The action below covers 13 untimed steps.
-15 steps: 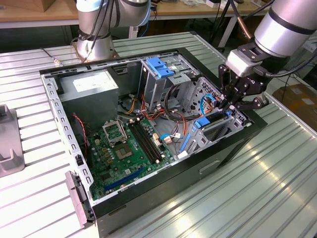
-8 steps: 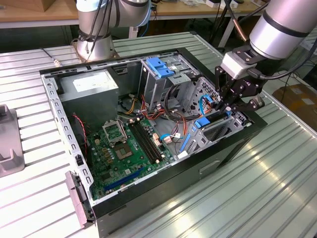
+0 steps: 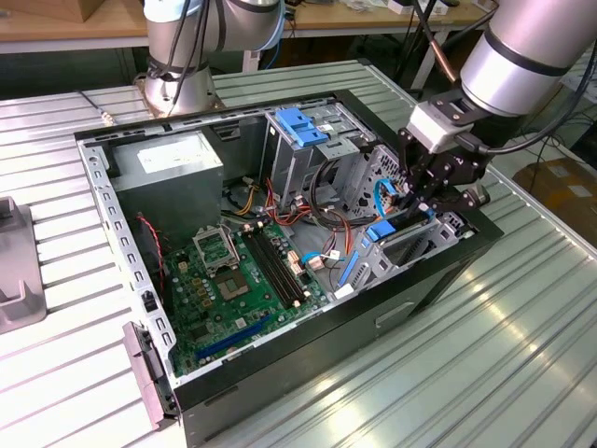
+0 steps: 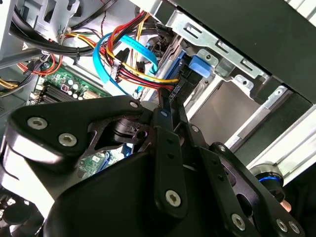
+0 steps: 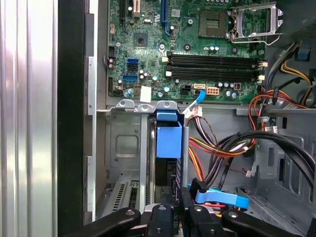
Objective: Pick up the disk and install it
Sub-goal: 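Insert the first disk wire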
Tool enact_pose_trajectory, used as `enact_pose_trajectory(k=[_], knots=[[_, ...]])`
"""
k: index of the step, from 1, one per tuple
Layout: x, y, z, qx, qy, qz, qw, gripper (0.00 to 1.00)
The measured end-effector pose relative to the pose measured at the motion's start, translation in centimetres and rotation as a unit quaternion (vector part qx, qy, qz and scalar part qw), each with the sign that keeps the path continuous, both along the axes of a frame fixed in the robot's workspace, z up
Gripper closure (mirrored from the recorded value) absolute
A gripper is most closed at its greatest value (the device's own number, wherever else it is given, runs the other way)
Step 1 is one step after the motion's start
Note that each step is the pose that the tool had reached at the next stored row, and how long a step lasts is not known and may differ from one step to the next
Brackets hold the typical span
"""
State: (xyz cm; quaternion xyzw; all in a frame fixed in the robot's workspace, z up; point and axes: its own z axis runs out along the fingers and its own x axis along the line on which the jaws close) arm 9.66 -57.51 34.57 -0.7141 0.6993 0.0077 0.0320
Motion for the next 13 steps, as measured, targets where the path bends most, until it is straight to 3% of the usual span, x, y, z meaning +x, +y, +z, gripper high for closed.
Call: enact_pose_trajectory(k=[13], knots=[[-0.17,0.14,-0.36,0.0001,0.0000,0.000,1.0000,0.82]])
